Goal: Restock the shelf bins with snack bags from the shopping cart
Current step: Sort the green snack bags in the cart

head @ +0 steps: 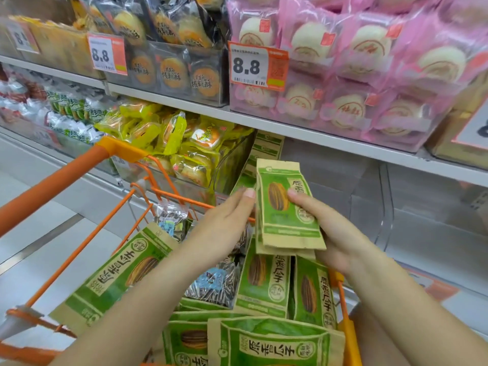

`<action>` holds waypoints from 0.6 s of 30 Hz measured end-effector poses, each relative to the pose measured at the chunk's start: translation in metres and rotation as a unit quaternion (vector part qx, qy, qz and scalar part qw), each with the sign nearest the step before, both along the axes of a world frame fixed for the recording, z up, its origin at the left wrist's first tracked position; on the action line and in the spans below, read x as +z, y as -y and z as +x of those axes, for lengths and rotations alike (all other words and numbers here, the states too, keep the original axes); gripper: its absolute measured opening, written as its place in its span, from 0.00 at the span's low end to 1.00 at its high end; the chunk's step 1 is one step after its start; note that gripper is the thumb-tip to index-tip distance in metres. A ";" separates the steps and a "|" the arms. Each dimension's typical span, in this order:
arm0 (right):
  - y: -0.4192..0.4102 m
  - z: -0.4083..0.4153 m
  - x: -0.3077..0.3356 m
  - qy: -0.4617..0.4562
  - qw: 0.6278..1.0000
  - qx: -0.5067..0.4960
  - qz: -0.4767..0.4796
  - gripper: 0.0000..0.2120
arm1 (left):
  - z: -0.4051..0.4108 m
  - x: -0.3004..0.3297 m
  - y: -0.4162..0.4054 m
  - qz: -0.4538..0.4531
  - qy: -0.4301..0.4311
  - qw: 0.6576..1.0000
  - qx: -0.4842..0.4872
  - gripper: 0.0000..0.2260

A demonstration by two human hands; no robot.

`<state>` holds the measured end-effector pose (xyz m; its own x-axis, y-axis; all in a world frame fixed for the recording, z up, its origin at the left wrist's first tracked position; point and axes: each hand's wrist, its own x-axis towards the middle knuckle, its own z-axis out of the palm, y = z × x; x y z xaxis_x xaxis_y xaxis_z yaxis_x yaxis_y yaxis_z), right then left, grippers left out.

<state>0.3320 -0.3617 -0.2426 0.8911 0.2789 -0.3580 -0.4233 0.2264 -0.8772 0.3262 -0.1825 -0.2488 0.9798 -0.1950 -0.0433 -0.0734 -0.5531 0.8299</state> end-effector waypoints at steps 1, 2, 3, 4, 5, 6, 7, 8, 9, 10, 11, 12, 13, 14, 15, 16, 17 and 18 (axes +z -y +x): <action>0.007 0.010 0.001 -0.007 1.000 -0.028 0.008 0.21 | 0.013 -0.008 -0.008 0.102 0.039 0.994 0.003 0.27; 0.013 0.021 0.000 -0.009 0.998 -0.061 0.007 0.20 | 0.027 -0.018 -0.016 0.200 0.087 0.976 0.013 0.30; 0.018 0.033 -0.002 -0.011 0.996 -0.093 0.004 0.19 | 0.041 -0.029 -0.024 0.273 0.118 0.954 0.027 0.32; 0.022 0.044 -0.004 -0.014 0.993 -0.117 -0.001 0.18 | 0.052 -0.038 -0.031 0.318 0.119 0.940 0.040 0.33; 0.024 0.055 -0.007 -0.017 0.991 -0.135 -0.010 0.17 | 0.062 -0.047 -0.037 0.343 0.104 0.932 0.047 0.33; 0.024 0.067 -0.010 -0.020 0.988 -0.150 -0.024 0.16 | 0.068 -0.055 -0.041 0.361 0.088 0.927 0.043 0.33; 0.023 0.077 -0.013 -0.024 0.986 -0.159 -0.037 0.14 | 0.070 -0.062 -0.044 0.376 0.080 0.922 0.034 0.33; 0.020 0.087 -0.017 -0.028 0.985 -0.166 -0.047 0.12 | 0.070 -0.070 -0.045 0.390 0.085 0.916 0.029 0.33; 0.015 0.097 -0.020 -0.032 0.983 -0.173 -0.054 0.10 | 0.069 -0.077 -0.046 0.401 0.102 0.910 0.029 0.33; 0.010 0.106 -0.024 -0.033 0.981 -0.181 -0.058 0.08 | 0.066 -0.084 -0.046 0.401 0.126 0.907 0.035 0.32; 0.004 0.116 -0.029 -0.035 0.979 -0.192 -0.056 0.08 | 0.064 -0.088 -0.046 0.394 0.148 0.906 0.044 0.32; -0.002 0.124 -0.034 -0.038 0.978 -0.200 -0.047 0.08 | 0.062 -0.089 -0.045 0.383 0.159 0.909 0.049 0.32; -0.008 0.131 -0.038 -0.043 0.978 -0.202 -0.033 0.08 | 0.062 -0.090 -0.045 0.371 0.161 0.913 0.051 0.31; -0.014 0.138 -0.042 -0.053 0.978 -0.199 -0.016 0.06 | 0.063 -0.090 -0.046 0.366 0.159 0.916 0.053 0.29; -0.018 0.144 -0.046 -0.066 0.979 -0.191 0.005 0.05 | 0.064 -0.090 -0.046 0.364 0.155 0.917 0.056 0.26; -0.022 0.148 -0.051 -0.082 0.980 -0.179 0.017 0.05 | 0.065 -0.089 -0.045 0.361 0.157 0.917 0.058 0.25; -0.025 0.151 -0.056 -0.098 0.981 -0.166 0.009 0.06 | 0.065 -0.088 -0.045 0.357 0.161 0.918 0.058 0.25; -0.028 0.152 -0.060 -0.106 0.982 -0.153 -0.020 0.07 | 0.065 -0.089 -0.045 0.353 0.166 0.919 0.057 0.25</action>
<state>0.4839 -0.3340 -0.3026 0.8353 -0.0077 -0.5497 -0.5151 0.3385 -0.7875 0.3911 -0.1372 -0.3375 0.9742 -0.1277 0.1861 -0.1653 -0.9651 0.2031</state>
